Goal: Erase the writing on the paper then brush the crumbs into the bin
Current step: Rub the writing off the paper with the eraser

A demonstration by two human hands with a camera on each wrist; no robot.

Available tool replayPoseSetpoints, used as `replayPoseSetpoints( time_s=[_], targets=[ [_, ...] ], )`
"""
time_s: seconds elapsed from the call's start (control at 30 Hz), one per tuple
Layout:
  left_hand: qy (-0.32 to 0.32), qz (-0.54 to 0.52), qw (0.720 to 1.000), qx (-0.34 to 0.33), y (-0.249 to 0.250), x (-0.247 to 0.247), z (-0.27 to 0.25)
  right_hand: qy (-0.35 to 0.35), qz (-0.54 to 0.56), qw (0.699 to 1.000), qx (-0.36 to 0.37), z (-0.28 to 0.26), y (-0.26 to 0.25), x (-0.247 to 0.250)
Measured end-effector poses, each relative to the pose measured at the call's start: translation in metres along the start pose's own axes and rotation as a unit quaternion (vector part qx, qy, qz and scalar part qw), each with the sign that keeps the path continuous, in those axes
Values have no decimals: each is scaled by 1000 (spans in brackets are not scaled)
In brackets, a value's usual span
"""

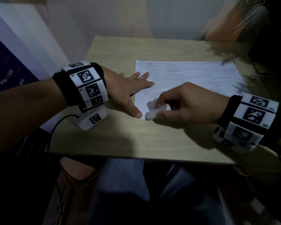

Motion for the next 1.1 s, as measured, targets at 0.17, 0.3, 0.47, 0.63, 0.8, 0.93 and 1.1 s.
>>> replayPoseSetpoints(
  time_s=[0.17,0.3,0.47,0.63,0.8,0.93,1.1],
  targets=[
    [0,0,1000,-1,1,1,0,79,-52,995,-18,8,6,3],
    [-1,1,1000,0,2,1,-1,20,-14,1000,-1,7,1,-4],
    [-5,0,1000,-6,0,1,1,89,-58,994,-24,21,7,-4],
    [7,-3,1000,-10,0,-1,2,64,-40,997,-5,27,1,-8],
    [11,-9,1000,-17,0,1,2,80,-61,995,-4,30,0,-8],
    [13,-6,1000,-13,0,-1,3,59,-44,997,-15,32,0,-6],
    [11,-5,1000,-11,0,0,3,52,-51,997,-4,28,-2,-8]
  ],
)
Point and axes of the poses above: each hand's wrist, its own z-axis towards the middle knuckle, its own x-axis out of the back of the hand, y = z × x, the point moved 1 cm from there along z, towards the middle knuckle, and after that the axes turned 3 degrees about z, right-handed, at the moved point
